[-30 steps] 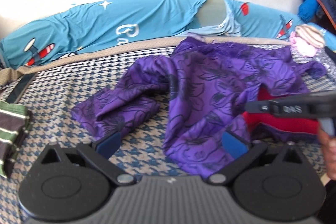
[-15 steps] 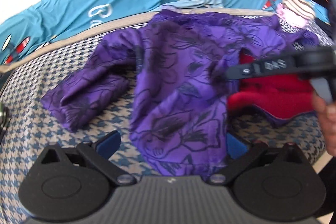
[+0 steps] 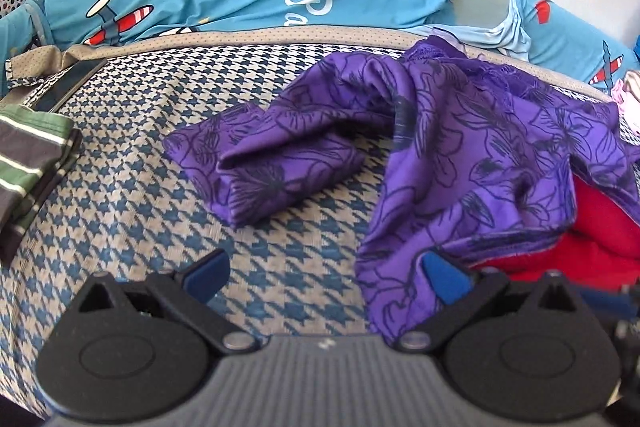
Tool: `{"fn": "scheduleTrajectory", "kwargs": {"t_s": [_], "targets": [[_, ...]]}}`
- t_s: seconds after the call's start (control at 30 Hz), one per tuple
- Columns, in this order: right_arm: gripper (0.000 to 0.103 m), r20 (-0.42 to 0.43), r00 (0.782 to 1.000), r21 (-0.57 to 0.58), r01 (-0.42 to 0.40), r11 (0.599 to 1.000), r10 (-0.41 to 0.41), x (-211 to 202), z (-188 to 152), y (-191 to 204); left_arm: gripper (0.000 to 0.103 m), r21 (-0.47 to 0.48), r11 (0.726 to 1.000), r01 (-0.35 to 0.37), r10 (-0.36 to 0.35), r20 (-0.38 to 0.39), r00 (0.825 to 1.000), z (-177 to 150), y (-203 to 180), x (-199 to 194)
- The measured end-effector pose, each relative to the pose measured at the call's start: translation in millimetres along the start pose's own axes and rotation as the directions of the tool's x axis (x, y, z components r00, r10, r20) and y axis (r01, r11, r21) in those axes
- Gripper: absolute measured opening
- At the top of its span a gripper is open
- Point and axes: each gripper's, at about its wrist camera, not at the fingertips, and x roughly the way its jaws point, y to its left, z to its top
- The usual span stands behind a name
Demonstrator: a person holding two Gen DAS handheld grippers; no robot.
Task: Fold clothes
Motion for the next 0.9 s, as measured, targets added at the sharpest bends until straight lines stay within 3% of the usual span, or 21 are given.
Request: {"fn": "scheduleTrajectory", "kwargs": {"t_s": [0.1, 0.4, 0.43, 0.5, 0.6, 0.77, 0.9], "targets": [[0.039, -0.025, 0.999, -0.055, -0.03, 0.998, 0.028, 9.9, -5.0, 16.3, 0.103, -0.004, 1.0, -0.003, 0.003, 0.001, 1.0, 1.1, 1.5, 0.1], [0.04, -0.039, 0.999, -0.181, -0.027, 0.983, 0.021, 40.5, -11.7, 41.1, 0.103, 0.002, 1.0, 0.007, -0.007, 0.016, 1.0, 1.5, 0.0, -3.2], [0.039, -0.051, 0.999, -0.194, -0.019, 0.981, 0.009, 44.8, -13.0, 42.8, 0.103, 0.003, 1.0, 0.009, -0.009, 0.017, 1.0, 1.5, -0.3, -3.6], [0.013, -0.068, 0.998, -0.196, -0.023, 0.98, 0.01, 49.0, -15.2, 44.6, 0.103, 0.005, 1.0, 0.012, -0.012, 0.021, 1.0, 1.4, -0.8, -4.5], [0.006, -0.083, 0.996, -0.183, -0.05, 0.982, 0.035, 50.4, -17.9, 47.0, 0.103, 0.006, 1.0, 0.019, -0.02, 0.036, 0.999, 2.1, -0.4, -8.3], [0.005, -0.041, 0.989, -0.204, -0.147, 0.968, 0.142, 31.2, -19.0, 74.1, 0.103, -0.034, 0.998, 0.059, -0.054, 0.133, 0.99, 11.8, 15.4, -36.0], [0.005, -0.035, 0.976, -0.214, -0.218, 0.952, 0.215, 18.7, -21.9, 100.9, 0.103, -0.08, 0.996, 0.044, -0.027, 0.199, 0.98, 20.7, 35.8, -58.8]]}}
